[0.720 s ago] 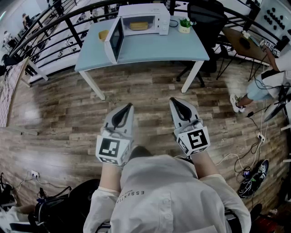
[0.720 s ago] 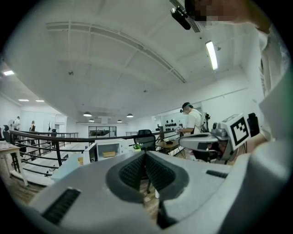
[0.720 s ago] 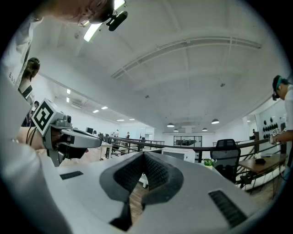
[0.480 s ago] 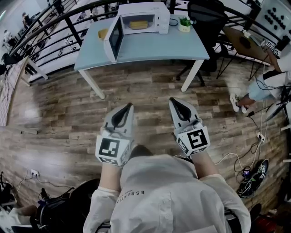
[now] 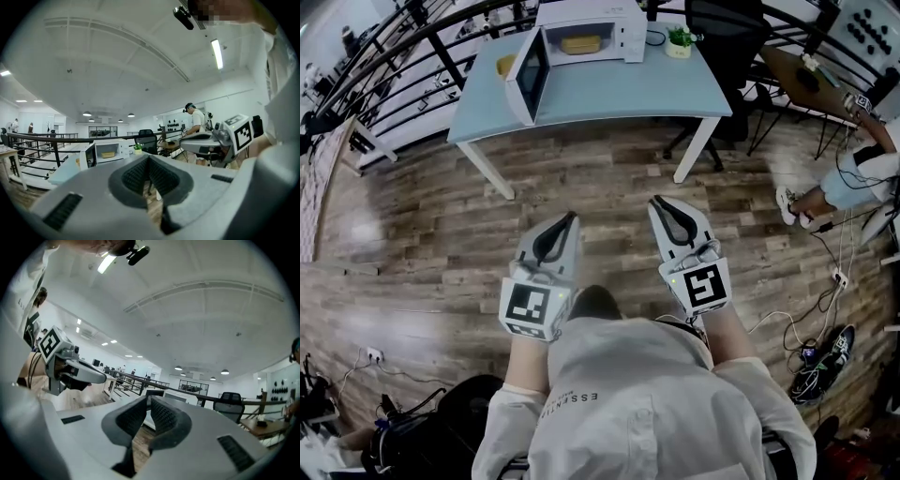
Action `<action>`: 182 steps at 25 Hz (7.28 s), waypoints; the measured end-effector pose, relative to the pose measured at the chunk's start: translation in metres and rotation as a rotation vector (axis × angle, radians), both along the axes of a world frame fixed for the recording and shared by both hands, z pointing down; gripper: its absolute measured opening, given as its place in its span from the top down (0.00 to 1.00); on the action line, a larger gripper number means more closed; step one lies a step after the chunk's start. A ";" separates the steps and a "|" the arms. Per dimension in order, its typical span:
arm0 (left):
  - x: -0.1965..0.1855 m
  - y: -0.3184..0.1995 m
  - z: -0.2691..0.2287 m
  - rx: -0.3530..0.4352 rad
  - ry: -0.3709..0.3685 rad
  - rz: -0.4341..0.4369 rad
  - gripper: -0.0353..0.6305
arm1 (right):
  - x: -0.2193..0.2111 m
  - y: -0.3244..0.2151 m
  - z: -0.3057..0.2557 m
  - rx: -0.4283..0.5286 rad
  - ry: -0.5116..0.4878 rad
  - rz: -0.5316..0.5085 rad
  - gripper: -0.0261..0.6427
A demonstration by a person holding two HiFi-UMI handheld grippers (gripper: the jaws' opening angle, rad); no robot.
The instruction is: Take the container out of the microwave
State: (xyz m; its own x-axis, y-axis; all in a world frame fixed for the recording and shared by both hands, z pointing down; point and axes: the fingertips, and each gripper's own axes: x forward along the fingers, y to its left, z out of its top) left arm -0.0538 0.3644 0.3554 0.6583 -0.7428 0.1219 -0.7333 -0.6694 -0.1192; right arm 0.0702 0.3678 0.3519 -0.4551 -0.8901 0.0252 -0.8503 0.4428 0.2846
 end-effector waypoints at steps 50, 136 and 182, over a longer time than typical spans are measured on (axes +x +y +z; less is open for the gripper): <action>-0.012 -0.538 0.018 -0.086 0.016 0.113 0.94 | -0.008 -0.560 0.043 -0.233 -0.045 0.132 0.62; 0.016 -0.685 0.050 -0.140 -0.002 -0.121 0.94 | -0.011 -0.790 0.203 -0.498 0.992 -0.403 0.93; 0.016 -0.636 0.005 -0.053 0.024 0.026 0.94 | 0.021 -0.627 -0.019 -0.023 -0.126 0.056 0.93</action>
